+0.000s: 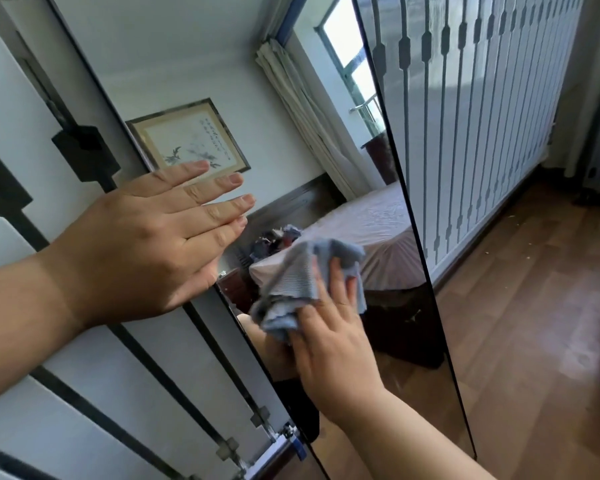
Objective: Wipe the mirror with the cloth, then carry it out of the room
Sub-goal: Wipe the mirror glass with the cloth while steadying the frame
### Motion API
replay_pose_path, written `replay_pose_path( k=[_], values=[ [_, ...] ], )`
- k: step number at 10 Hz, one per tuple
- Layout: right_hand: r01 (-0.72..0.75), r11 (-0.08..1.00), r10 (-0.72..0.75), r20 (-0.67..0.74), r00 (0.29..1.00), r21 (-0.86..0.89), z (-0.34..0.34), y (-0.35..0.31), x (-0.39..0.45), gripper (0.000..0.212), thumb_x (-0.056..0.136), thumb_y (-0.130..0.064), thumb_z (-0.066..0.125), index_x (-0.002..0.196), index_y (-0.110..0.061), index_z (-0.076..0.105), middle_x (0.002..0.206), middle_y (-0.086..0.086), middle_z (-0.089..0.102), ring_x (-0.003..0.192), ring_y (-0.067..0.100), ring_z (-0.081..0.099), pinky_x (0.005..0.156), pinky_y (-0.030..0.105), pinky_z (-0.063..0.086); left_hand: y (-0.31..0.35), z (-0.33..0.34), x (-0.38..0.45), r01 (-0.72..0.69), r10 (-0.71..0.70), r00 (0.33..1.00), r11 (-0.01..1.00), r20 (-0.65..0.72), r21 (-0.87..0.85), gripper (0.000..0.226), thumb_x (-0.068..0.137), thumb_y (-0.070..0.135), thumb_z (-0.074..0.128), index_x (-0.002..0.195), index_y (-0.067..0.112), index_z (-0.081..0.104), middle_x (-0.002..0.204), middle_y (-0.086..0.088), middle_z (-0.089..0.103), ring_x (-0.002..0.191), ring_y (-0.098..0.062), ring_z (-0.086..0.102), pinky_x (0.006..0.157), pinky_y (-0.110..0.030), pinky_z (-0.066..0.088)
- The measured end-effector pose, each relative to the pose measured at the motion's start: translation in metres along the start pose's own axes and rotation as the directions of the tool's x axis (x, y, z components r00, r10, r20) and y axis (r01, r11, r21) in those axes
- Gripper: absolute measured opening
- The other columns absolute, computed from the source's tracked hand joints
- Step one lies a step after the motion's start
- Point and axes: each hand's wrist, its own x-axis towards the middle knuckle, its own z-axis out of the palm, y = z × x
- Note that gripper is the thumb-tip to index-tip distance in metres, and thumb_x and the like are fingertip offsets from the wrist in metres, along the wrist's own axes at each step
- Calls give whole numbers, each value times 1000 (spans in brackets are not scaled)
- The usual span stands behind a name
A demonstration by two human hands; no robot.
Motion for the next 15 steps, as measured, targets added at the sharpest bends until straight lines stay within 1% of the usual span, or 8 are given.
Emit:
replay_pose_path(
  k=[5,8,10,11,12,13,14,15],
  values=[
    [-665,721,663,87,744,196,18,60,-110,59,107,-29,44,161,-8,49,178,2,21,170,19,-4,136,58,12,51,22,-5,-118,121,984,993,133,-30,49,112,34,47,151,9,64,165,-14,55,160,-38,44,129,-65,38],
    [-24,999,24,-3,1000,47,17,21,-65,56,113,-28,50,167,-19,40,182,8,22,168,44,11,135,61,9,59,59,-15,-72,76,994,996,74,-61,64,101,32,64,159,9,54,176,-14,41,166,-38,35,131,-70,28],
    [-688,672,709,30,704,273,25,107,-122,48,112,-16,44,158,-8,53,172,19,41,168,39,18,133,64,18,62,100,-35,0,1,1000,999,25,-42,82,90,43,70,165,20,46,175,-12,43,162,-40,40,129,-72,28],
    [-793,500,834,53,550,349,24,137,-137,46,111,-26,44,153,-14,57,168,12,47,166,34,25,131,61,26,211,183,26,398,-460,874,494,156,-773,67,90,37,81,151,22,58,167,-23,50,153,-38,52,124,-44,48],
    [-792,480,844,47,534,377,32,139,-137,45,111,-29,42,150,-16,59,167,11,47,165,35,26,130,61,27,353,265,69,316,-387,694,-595,608,-739,36,113,15,47,145,21,65,145,-9,71,144,-30,59,116,-30,54],
    [-811,410,880,53,472,417,35,126,-142,39,115,-18,45,153,-17,56,172,12,40,167,33,21,132,60,24,350,258,55,409,-313,700,-560,641,-720,38,112,26,55,149,27,64,153,-10,64,133,-19,69,119,-33,53],
    [-825,417,867,105,487,381,34,98,-138,38,115,-20,43,151,-16,56,173,12,39,169,34,10,135,58,16,286,226,16,454,-305,870,193,386,-870,49,118,14,32,165,17,44,180,-15,28,157,-27,49,138,-53,29],
    [-660,695,671,70,738,285,39,51,-123,45,115,-36,38,152,-17,55,175,6,37,171,24,-8,137,50,1,179,151,-17,192,-67,948,902,312,-388,64,114,31,33,174,15,20,186,-10,7,173,-34,6,138,-66,11]
  ],
)
